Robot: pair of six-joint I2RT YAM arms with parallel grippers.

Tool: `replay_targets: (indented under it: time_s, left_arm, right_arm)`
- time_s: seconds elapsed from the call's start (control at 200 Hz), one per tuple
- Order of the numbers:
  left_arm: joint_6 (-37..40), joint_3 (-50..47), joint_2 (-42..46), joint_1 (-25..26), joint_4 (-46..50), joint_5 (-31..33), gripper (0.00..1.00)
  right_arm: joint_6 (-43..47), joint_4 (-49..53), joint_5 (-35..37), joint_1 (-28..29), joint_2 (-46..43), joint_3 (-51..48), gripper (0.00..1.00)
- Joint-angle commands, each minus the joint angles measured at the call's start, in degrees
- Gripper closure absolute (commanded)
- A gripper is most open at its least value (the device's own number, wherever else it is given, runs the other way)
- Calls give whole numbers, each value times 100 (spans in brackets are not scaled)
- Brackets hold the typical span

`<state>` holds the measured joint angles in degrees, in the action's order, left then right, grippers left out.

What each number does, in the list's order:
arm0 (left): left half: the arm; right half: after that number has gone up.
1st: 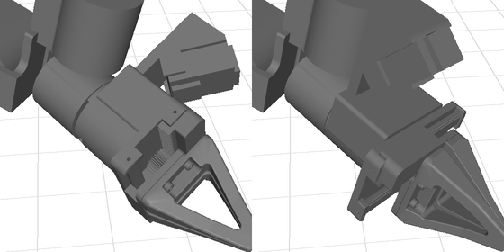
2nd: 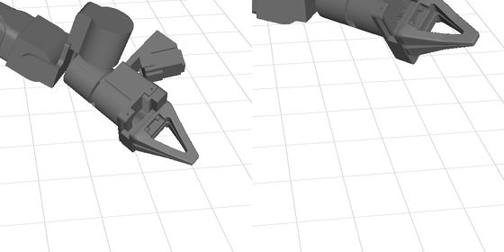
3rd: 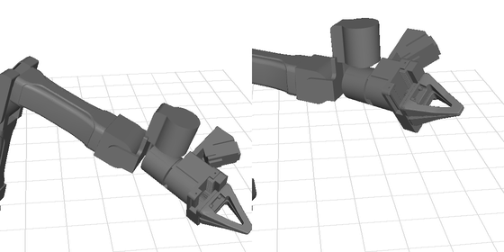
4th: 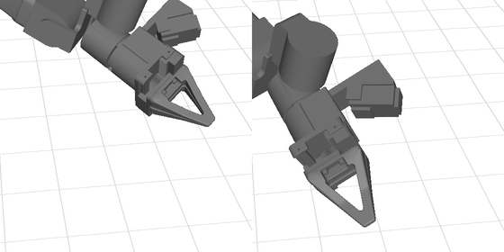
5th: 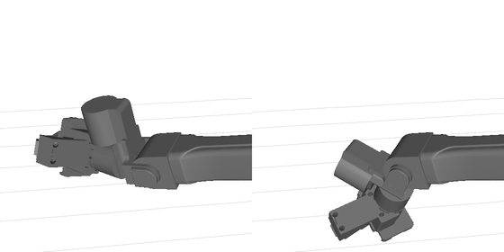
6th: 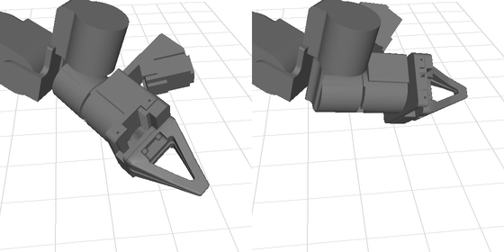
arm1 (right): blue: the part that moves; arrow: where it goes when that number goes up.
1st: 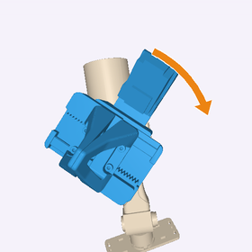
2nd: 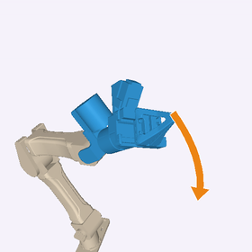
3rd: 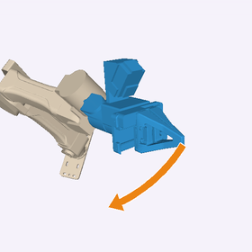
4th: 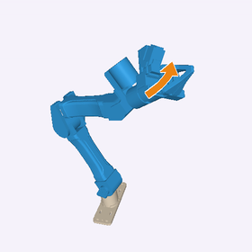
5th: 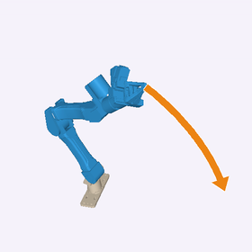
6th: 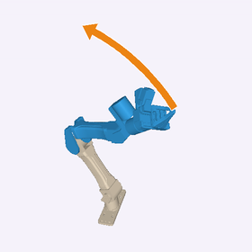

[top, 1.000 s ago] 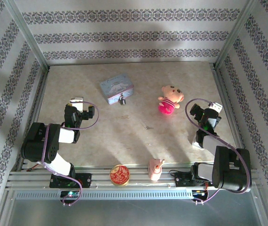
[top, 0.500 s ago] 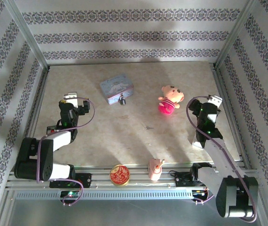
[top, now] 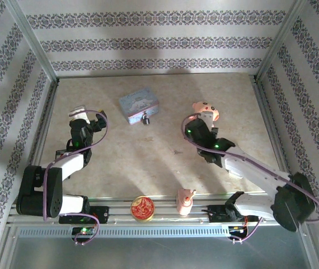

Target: Unlock a padlock with a key

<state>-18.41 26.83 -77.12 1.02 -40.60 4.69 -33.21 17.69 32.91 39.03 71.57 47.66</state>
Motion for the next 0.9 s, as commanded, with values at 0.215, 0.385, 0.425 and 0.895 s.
replay_targets:
  time_s: [0.215, 0.385, 0.425, 0.895]
  left_arm:
    - [-471, 120, 110, -58, -13, -79, 1]
    - [-524, 92, 167, -62, 203, 130, 1]
    - [-584, 107, 169, -58, 276, 211, 1]
    - [-694, 1270, -157, -58, 2220, -501, 1]
  right_arm:
    - [-1169, 1548, -831, 411, 1326, 1219, 28]
    - [-988, 2095, -1179, 539, 1984, 1771, 36]
    - [-960, 2178, -1230, 561, 2117, 1882, 37]
    - [-922, 2386, -2001, 571, 3398, 2485, 57]
